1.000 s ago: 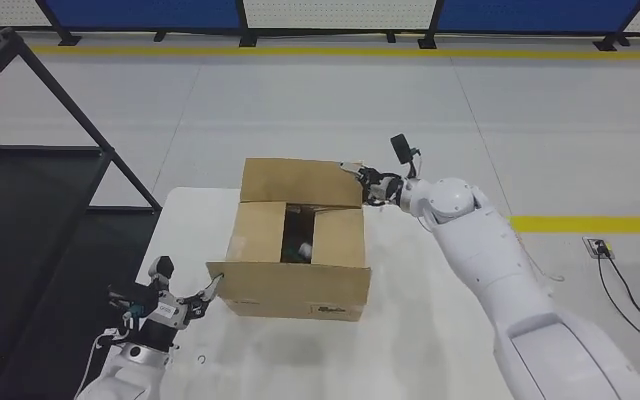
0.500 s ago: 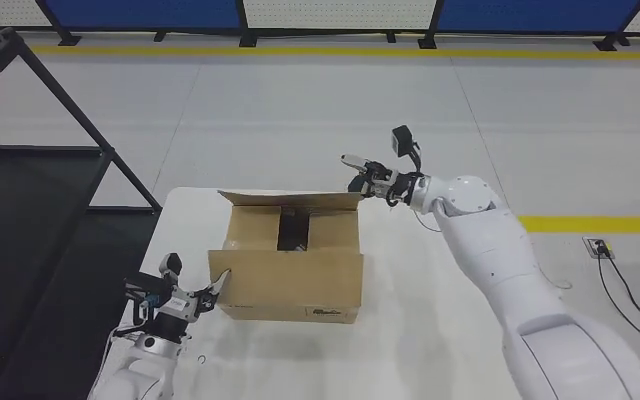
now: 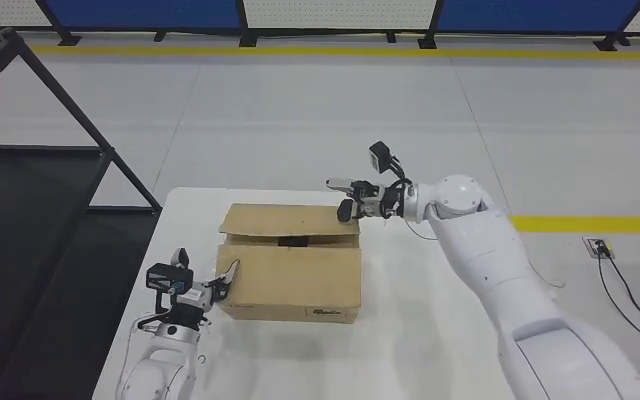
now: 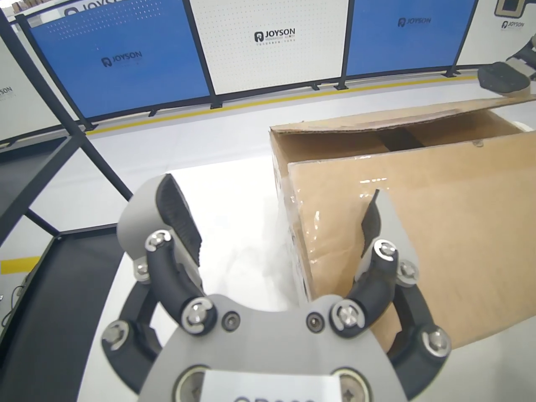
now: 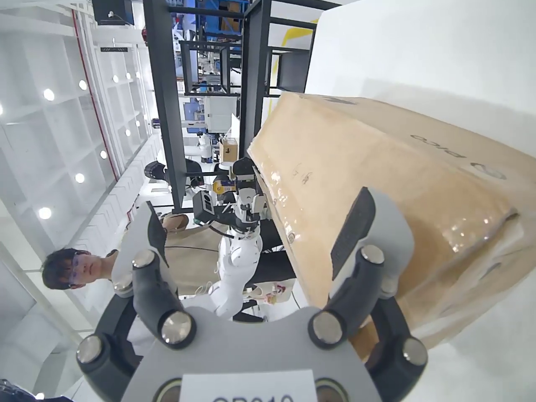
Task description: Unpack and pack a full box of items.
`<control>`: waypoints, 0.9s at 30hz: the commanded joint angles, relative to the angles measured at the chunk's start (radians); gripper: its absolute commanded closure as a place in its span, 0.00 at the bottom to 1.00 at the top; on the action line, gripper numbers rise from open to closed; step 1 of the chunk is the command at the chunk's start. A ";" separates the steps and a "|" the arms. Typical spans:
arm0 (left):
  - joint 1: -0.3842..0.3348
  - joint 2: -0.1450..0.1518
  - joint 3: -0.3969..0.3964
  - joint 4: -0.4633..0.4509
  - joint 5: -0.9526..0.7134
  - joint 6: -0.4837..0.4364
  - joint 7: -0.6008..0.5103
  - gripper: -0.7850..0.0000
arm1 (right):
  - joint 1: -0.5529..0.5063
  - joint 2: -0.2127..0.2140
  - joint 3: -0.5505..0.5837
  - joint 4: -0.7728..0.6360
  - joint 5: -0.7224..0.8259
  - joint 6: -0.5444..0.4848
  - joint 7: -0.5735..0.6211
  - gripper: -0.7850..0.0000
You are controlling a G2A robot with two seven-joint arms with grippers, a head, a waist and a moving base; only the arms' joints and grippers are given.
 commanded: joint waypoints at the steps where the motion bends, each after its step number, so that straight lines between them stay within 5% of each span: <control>1: -0.010 -0.002 0.013 0.004 0.002 0.012 -0.006 0.00 | -0.009 -0.004 0.001 -0.010 0.014 0.060 -0.001 0.00; 15: -0.050 -0.012 0.051 0.036 0.016 0.060 -0.022 0.00 | -0.089 0.014 0.027 -0.091 0.079 0.165 0.151 0.00; 27: -0.039 -0.027 0.023 0.010 -0.102 0.169 0.048 0.00 | -0.177 0.032 0.013 -0.228 0.012 0.173 0.076 0.00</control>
